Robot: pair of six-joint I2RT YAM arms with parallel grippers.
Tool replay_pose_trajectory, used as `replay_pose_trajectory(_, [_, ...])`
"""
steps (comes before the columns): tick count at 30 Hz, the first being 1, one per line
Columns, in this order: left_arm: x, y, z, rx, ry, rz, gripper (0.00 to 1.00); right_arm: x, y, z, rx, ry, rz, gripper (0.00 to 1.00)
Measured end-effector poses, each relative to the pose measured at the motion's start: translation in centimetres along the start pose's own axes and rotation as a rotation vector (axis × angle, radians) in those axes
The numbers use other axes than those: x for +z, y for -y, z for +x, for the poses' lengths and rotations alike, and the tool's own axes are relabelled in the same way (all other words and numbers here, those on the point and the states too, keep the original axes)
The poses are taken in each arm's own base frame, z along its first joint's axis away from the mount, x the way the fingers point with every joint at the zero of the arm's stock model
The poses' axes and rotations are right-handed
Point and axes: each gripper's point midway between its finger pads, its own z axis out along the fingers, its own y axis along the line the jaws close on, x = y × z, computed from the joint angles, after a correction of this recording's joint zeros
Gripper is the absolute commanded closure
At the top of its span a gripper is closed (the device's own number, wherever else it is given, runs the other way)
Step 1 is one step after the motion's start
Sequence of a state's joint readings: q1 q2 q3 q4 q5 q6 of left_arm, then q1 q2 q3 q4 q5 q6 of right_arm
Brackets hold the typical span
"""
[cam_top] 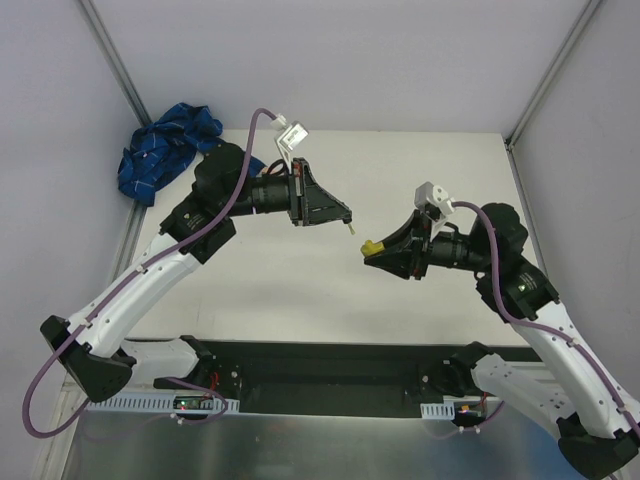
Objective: Paint the nails
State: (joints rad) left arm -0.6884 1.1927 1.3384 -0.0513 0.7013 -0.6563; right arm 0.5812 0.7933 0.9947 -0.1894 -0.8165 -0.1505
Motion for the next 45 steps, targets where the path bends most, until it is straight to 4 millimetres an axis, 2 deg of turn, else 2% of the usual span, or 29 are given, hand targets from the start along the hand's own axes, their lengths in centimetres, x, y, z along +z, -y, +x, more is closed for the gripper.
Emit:
replay_pose_trajectory(8, [1.6, 1.0, 0.3, 0.015, -0.032, 0.035, 1.0, 0.5, 0.4, -0.2, -0.008, 0.007, 0.002, 1.0])
replay_pose_trajectory(45, [1.5, 2.1, -0.2, 0.075, 0.0, 0.033, 1.0, 0.2, 0.7, -0.7, -0.031, 0.026, 0.034, 1.0])
